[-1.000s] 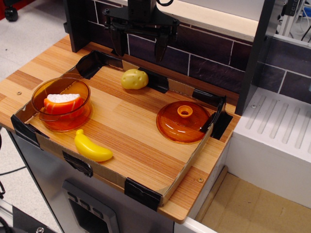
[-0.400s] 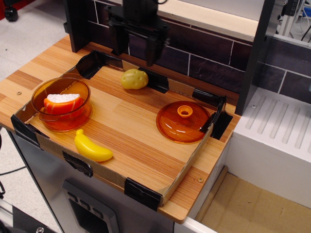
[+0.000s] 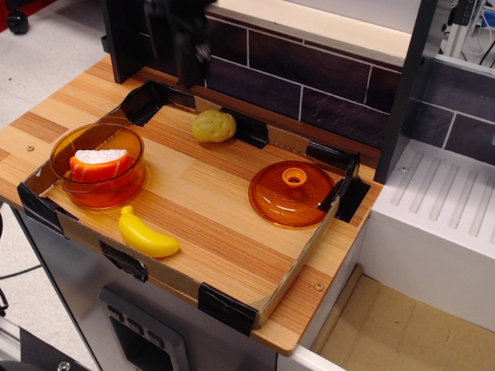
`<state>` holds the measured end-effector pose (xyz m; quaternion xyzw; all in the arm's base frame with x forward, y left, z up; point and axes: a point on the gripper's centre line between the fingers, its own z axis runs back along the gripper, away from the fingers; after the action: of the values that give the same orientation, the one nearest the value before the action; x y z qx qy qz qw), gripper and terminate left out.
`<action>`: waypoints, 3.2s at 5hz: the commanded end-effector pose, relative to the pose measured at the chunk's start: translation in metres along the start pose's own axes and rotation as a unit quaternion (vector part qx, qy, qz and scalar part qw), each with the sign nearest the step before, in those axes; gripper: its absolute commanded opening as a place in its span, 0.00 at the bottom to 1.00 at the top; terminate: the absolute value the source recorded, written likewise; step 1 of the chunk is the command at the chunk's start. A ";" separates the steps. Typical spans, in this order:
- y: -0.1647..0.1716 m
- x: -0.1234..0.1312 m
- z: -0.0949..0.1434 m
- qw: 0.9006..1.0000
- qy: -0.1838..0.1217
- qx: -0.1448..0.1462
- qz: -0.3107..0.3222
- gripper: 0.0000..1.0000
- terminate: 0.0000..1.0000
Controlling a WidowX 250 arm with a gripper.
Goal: Take sushi out of pot
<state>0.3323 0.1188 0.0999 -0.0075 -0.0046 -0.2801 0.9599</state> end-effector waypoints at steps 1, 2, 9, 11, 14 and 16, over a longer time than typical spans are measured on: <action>0.030 -0.035 0.016 0.991 0.026 -0.021 -0.131 1.00 0.00; 0.021 -0.059 0.013 0.982 0.016 -0.004 -0.190 1.00 0.00; -0.013 -0.074 -0.054 0.961 0.049 0.053 -0.265 1.00 0.00; -0.015 -0.074 -0.068 0.961 0.059 0.057 -0.265 1.00 0.00; -0.006 -0.066 -0.072 0.968 0.053 0.061 -0.239 0.00 0.00; 0.001 -0.059 -0.023 0.973 0.036 0.066 -0.220 0.00 0.00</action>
<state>0.2681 0.1439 0.0612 0.0380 0.0240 -0.4844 0.8737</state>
